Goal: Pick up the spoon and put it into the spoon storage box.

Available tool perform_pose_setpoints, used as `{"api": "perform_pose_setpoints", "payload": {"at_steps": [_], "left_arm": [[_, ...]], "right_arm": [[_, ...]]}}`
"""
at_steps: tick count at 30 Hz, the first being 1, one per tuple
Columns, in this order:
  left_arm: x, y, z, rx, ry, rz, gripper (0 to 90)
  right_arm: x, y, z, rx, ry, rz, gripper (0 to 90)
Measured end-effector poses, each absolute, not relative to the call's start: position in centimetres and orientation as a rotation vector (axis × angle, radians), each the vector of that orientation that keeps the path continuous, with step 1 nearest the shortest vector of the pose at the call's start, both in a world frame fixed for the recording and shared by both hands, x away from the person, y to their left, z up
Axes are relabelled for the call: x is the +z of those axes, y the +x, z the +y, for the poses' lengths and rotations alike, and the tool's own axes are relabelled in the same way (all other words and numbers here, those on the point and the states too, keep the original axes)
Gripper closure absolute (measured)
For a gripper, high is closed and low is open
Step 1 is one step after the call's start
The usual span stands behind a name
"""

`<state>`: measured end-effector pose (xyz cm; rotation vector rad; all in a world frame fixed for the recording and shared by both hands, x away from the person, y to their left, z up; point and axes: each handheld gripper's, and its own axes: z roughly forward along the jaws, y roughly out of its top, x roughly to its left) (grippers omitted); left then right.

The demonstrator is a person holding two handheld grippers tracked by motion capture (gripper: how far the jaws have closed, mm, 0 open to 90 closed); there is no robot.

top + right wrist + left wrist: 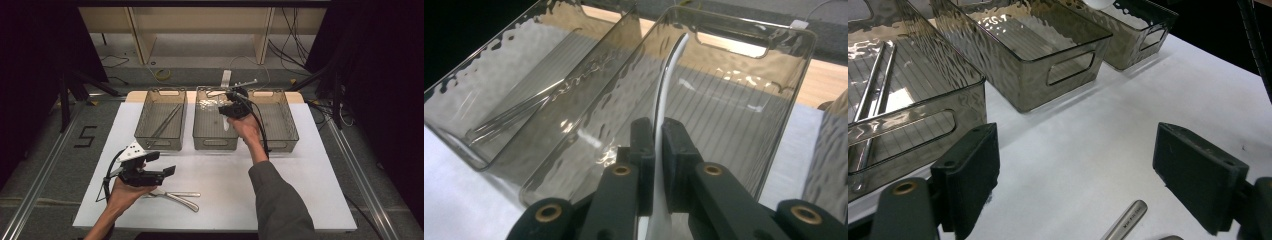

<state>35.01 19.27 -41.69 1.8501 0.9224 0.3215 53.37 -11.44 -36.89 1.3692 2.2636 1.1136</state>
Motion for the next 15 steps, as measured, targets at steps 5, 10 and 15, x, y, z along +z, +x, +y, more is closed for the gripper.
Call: {"api": "perform_pose_setpoints", "payload": {"at_steps": [5,10,15], "left_arm": [[-41.67,34.98,19.27,0.32,1.846,0.921,18.4],[-41.67,35.0,19.3,0.321,1.845,0.92,18.5],[-41.67,35.0,19.29,0.322,1.845,0.919,18.5]], "right_arm": [[-36.98,53.8,-11.44,1.114,1.389,2.245,85.5],[-37.07,54.02,-11.26,1.106,1.392,2.243,85.5],[-37.3,54.25,-11.24,1.093,1.395,2.242,85.4]]}}
